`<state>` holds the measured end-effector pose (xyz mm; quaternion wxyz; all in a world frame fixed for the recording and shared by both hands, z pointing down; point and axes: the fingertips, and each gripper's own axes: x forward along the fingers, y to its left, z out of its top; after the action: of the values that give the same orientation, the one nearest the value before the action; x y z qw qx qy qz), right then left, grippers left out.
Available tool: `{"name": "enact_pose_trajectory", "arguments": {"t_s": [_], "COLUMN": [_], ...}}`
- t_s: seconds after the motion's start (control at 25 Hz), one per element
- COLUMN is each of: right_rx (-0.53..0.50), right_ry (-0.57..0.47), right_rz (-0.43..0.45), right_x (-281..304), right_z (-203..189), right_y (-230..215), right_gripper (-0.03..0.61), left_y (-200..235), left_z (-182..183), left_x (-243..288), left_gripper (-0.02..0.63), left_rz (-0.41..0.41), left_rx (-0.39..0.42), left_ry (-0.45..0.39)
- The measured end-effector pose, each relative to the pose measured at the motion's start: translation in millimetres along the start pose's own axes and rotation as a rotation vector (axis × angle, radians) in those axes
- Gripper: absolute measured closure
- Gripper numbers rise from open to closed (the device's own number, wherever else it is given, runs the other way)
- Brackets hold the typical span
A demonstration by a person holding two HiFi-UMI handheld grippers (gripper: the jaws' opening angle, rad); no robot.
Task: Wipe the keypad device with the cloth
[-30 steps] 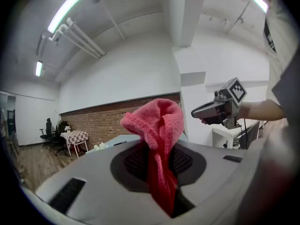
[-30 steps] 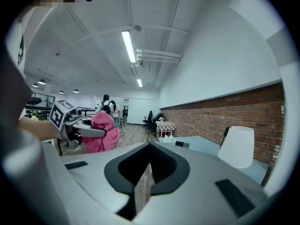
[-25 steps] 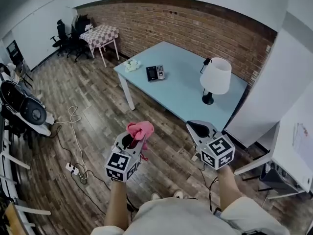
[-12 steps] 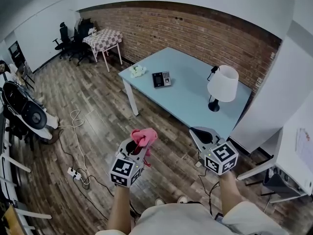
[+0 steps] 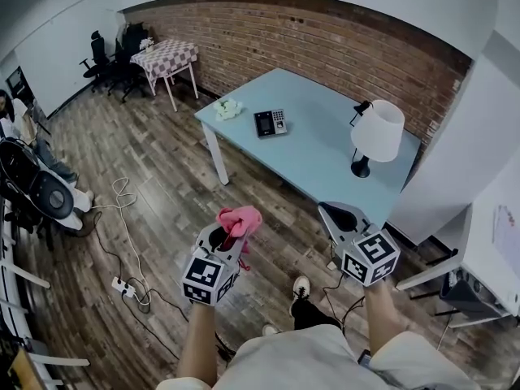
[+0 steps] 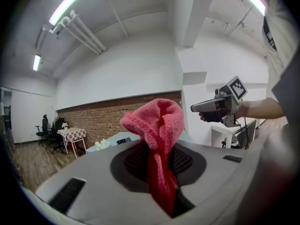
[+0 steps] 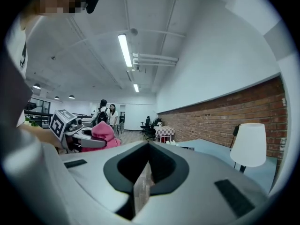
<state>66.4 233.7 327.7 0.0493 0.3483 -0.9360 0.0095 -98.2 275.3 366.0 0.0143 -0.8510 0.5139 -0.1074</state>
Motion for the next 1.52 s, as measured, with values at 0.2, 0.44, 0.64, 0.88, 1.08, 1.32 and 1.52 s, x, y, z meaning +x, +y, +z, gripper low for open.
{"name": "enact_pose_trajectory", "arguments": {"t_s": [0.2, 0.44, 0.64, 0.88, 1.08, 1.32, 1.52], "right_rx": [-0.031, -0.085, -0.1, -0.064, -0.062, -0.06, -0.034], "right_ry": [-0.029, -0.061, -0.046, -0.039, -0.011, 0.009, 0.023], "right_rz": [0.007, 0.024, 0.068, 0.131, 0.135, 0.131, 0.115], "right_x": [35, 91, 143, 195, 230, 259, 282], "right_z": [7, 17, 22, 30, 27, 18, 13], "right_y": [-22, -72, -121, -174, -219, -261, -288], "right_gripper": [0.572, 0.569, 0.569, 0.569, 0.568, 0.569, 0.568], "left_y": [25, 68, 105, 139, 161, 181, 197], "left_z": [0, 8, 22, 35, 42, 39, 37], "left_x": [33, 93, 152, 219, 267, 317, 349], "left_gripper": [0.517, 0.517, 0.517, 0.517, 0.517, 0.517, 0.517], "left_rz": [0.0, 0.019, 0.041, 0.055, 0.061, 0.078, 0.095], "left_rx": [0.002, 0.022, 0.027, 0.018, 0.013, 0.0, 0.0], "left_ry": [0.009, 0.007, 0.003, 0.018, 0.036, 0.061, 0.089]}}
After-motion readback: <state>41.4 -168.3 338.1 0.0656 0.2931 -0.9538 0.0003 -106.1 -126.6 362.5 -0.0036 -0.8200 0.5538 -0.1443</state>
